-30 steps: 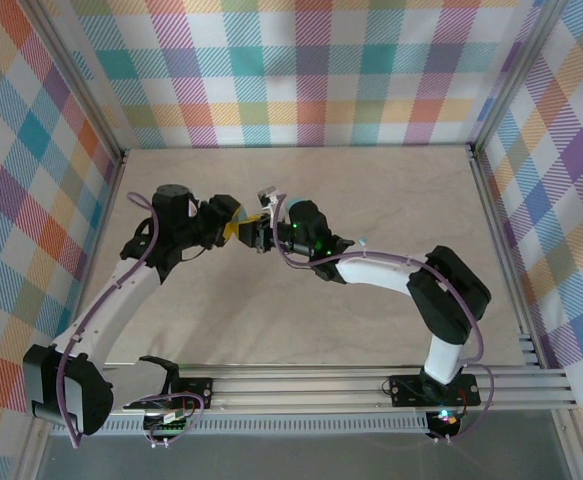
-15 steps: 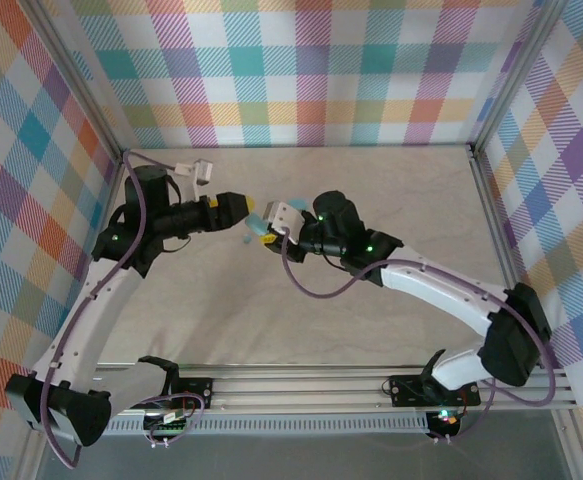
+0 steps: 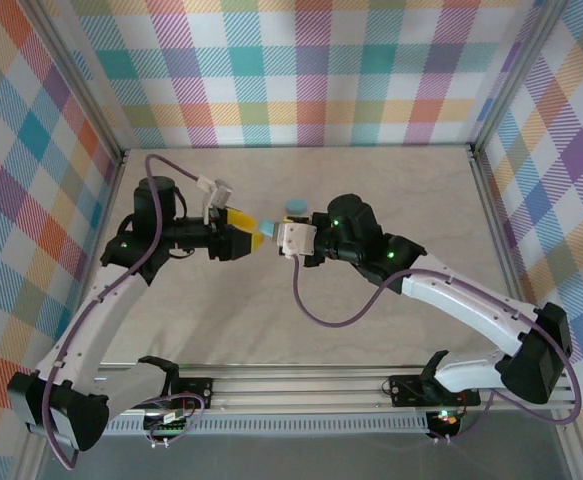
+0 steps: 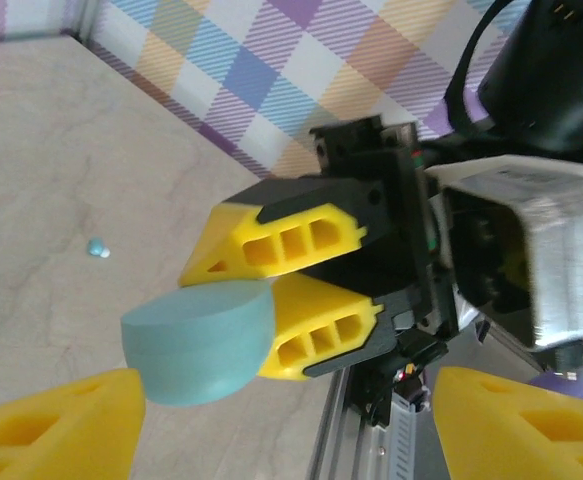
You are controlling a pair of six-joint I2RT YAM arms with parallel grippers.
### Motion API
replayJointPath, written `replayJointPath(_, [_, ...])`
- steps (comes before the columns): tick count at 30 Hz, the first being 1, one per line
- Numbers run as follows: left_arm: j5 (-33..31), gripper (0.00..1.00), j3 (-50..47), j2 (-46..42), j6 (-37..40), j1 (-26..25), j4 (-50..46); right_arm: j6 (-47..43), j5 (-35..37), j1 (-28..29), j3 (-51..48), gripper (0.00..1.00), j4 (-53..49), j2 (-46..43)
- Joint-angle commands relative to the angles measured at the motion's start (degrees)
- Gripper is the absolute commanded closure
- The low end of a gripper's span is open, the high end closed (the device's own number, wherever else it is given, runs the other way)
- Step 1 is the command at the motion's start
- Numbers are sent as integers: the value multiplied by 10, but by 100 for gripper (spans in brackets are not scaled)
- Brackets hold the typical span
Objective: Insert the wireless bluetooth earbuds into the charging case
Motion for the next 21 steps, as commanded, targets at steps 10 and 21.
replayJointPath(10, [5, 30, -56, 6, -47, -20, 176, -78, 13, 14, -8, 87, -1, -40])
replayJointPath(21, [16, 37, -45, 24, -45, -35, 180, -91, 23, 21, -4, 86, -8, -42])
